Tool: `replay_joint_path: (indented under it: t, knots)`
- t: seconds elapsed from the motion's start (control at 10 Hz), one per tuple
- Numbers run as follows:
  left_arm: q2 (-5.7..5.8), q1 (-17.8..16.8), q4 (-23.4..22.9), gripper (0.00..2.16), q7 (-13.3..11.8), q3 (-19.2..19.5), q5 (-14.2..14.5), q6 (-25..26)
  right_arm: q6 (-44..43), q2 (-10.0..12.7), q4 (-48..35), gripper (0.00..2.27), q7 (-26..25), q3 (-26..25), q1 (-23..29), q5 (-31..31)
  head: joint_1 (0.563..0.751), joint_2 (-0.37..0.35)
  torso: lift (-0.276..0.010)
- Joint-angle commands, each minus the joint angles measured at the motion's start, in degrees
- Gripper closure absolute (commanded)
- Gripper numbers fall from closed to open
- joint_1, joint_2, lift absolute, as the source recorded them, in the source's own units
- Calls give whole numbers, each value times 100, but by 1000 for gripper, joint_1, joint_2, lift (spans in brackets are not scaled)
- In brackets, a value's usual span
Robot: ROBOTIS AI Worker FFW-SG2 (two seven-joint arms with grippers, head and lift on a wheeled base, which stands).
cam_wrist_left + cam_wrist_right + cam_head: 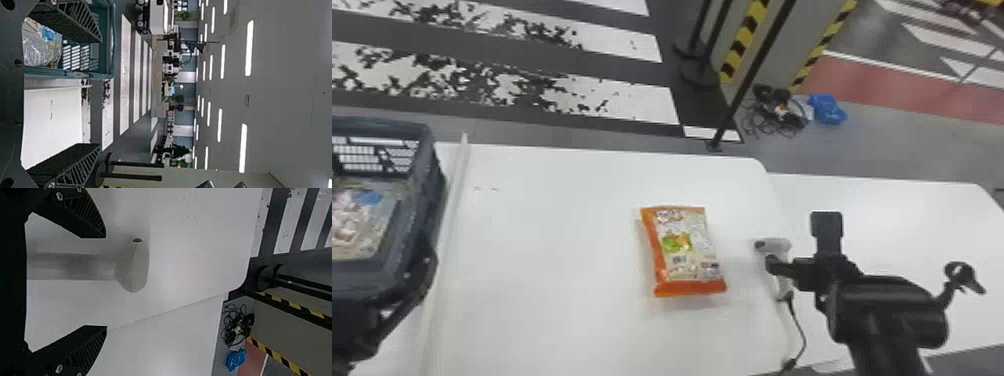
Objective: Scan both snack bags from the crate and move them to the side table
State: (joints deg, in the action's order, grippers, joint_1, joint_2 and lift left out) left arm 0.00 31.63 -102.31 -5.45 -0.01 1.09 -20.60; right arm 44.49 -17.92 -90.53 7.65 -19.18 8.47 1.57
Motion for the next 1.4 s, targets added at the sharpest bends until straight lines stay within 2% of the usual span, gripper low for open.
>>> replay_joint_path:
  t: [0.0, 0.2, 0.4, 0.5, 0.7, 1.0, 1.3]
  knots:
    - [-15, 1, 10, 43, 0, -8, -3, 0, 486, 70, -773, 113, 290, -376, 339, -606, 695, -350, -29]
    - [-15, 1, 10, 43, 0, -8, -3, 0, 1330, 158, -1274, 124, 931, -683, 462, -1159, 695, -350, -29]
    - [-15, 1, 10, 43, 0, -8, -3, 0, 1717, 202, -1397, 124, 1353, -789, 489, -1643, 695, -350, -29]
    - [-15, 1, 10, 43, 0, -8, -3, 0, 1699, 210, -1397, 124, 1546, -710, 480, -1687, 695, -347, -29]
    - [-15, -17, 19, 43, 0, -16, -3, 17, 1682, 202, -1362, 124, 1590, -402, 357, -1616, 695, -302, -29]
    - [-15, -26, 19, 43, 0, -16, -3, 17, 1646, 131, -782, 124, 1626, 195, -56, -1379, 695, -259, -29]
    - [-15, -52, 45, 43, 0, -16, -3, 35, 1646, 123, -342, 124, 1924, 468, -329, -1309, 695, -221, -29]
